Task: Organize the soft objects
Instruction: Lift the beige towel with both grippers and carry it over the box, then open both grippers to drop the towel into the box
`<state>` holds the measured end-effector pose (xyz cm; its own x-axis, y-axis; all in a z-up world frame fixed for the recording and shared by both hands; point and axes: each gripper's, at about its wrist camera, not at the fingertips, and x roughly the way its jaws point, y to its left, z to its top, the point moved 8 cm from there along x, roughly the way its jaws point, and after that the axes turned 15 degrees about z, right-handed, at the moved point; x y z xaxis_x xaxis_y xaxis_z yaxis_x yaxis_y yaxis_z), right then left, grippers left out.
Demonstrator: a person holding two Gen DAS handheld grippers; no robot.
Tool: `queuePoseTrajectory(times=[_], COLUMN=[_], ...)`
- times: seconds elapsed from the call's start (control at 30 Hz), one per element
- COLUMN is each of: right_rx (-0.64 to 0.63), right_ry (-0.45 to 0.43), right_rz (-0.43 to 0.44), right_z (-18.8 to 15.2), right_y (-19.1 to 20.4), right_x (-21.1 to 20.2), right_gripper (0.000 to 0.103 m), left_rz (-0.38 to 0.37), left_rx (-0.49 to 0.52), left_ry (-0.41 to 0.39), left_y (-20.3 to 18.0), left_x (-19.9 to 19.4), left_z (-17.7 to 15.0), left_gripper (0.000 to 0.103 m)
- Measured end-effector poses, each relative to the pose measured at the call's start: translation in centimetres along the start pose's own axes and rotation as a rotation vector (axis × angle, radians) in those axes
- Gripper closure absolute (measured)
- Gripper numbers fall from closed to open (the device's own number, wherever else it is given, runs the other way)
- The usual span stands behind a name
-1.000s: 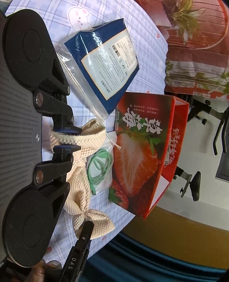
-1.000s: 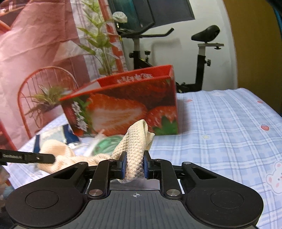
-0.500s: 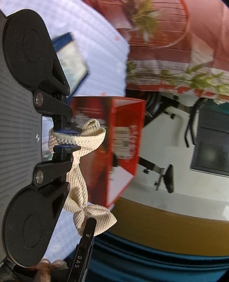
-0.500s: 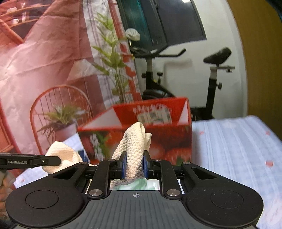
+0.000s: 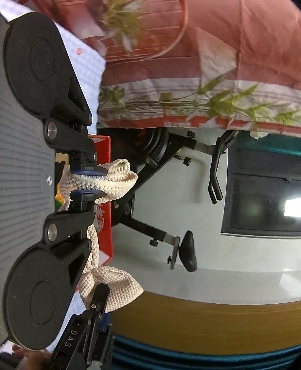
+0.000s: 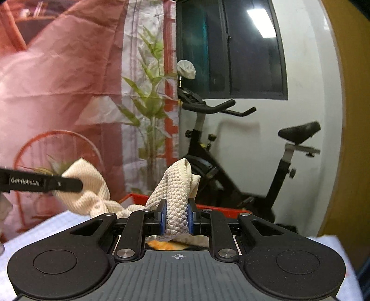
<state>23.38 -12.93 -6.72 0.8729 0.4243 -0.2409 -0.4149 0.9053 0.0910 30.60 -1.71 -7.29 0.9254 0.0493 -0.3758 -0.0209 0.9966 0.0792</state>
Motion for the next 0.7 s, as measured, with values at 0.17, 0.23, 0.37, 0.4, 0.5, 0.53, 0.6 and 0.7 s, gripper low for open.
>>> queuePoseTrajectory(times=[0.17,0.23,0.37,0.4,0.5,0.53,0.6,0.7], right_rx=[-0.053,-0.065,-0.06,-0.049,-0.023,-0.013,0.014,0.038], right_ry=[0.061,0.102,0.179,0.192,0.224,0.232,0.243,0.252], right_rz=[-0.042,-0.05,-0.048,-0.047,-0.038,-0.035,-0.032,-0.035], right_z=[-0.9,-2.0,-4.6,-5.4,-6.9,-7.3,-7.8,-8.2], right_y=[-1.3,-1.5,-1.8,-1.8,-1.9,-1.9,-2.2,-2.4], right_x=[3.4,4.7,6.5,6.7,7.2,7.2,7.3,7.4], right_gripper=[0.087,0.087,0.087,0.087,0.087,0.087,0.087,0.087], left_rz=[0.029,0.03,0.015,0.012,-0.002,-0.008,-0.023,-0.032], left_rx=[0.024,0.044,0.072,0.074,0.08,0.084,0.099,0.102], left_ry=[0.053,0.09,0.172,0.193,0.231,0.239,0.25,0.277], left_y=[-1.3,-1.8,-2.0,-2.1,-1.7,-1.7,-1.8,-1.9], left_x=[2.8,3.9,5.3,5.6,5.8,6.0,6.0,6.4], left_z=[-1.5,-2.8,-5.3,-5.8,-6.7,-6.8,-7.0,-7.4], left_gripper=[0.09,0.09,0.09,0.09,0.09,0.09,0.09,0.09])
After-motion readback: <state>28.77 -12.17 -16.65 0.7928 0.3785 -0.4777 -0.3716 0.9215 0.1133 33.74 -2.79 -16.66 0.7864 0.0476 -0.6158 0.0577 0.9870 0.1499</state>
